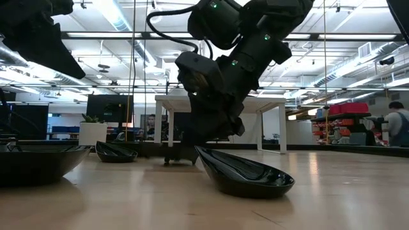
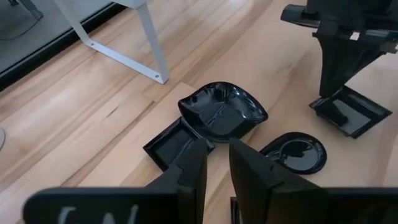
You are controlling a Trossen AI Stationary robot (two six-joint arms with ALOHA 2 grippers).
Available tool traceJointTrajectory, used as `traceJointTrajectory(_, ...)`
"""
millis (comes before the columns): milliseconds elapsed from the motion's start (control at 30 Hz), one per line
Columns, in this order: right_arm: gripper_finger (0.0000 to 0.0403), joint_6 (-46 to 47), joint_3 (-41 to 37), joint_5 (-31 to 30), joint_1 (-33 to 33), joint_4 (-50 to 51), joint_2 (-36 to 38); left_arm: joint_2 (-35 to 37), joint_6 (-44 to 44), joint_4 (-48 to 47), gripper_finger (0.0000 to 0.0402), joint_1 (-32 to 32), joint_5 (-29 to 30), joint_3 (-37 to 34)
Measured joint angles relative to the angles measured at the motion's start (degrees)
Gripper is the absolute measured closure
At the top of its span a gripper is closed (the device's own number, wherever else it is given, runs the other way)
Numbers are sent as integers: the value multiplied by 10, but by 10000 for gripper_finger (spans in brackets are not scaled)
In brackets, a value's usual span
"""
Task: Pick & Place Mini shaped plates
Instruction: Stack the black square plate on top of the other black square plate on the shelf
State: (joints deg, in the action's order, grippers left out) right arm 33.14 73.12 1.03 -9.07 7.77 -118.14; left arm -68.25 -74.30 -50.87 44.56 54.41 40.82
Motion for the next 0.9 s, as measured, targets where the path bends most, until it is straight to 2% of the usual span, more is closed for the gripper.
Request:
traceJointTrajectory(433,401,-21,0,-8,0,23,41,0,1,0,328,0,-2,0)
traceJointTrajectory(633,399,-22,0,-9,0,34,37,0,1,1,328,0,-2,0)
traceJointTrajectory(767,382,-20,-1,-23,0,37,34,0,1,1,328,0,-2,0)
traceJointTrajectory(900,339,-12,-1,-23,0,39,35,0,1,3,328,0,-2,0)
